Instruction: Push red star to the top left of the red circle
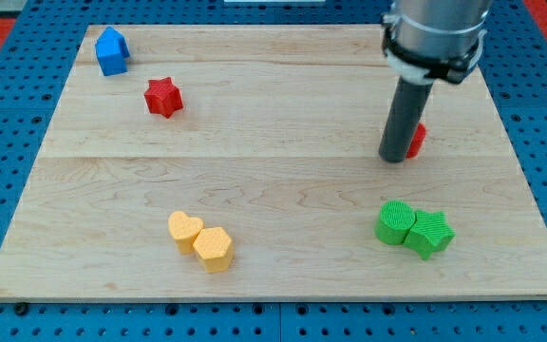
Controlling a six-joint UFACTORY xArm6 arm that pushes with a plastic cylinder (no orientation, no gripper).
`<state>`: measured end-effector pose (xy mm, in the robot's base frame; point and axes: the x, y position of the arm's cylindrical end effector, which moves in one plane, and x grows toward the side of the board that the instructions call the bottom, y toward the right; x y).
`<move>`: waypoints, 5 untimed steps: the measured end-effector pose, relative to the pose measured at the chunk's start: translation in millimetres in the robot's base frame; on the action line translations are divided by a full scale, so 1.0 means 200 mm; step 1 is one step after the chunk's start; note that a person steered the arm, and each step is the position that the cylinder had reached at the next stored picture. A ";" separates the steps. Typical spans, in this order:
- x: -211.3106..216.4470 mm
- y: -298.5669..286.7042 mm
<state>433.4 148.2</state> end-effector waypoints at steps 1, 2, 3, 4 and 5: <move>-0.07 0.14; 0.06 -0.42; 0.04 -1.07; -0.07 -1.65; -0.28 -2.11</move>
<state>376.6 -273.2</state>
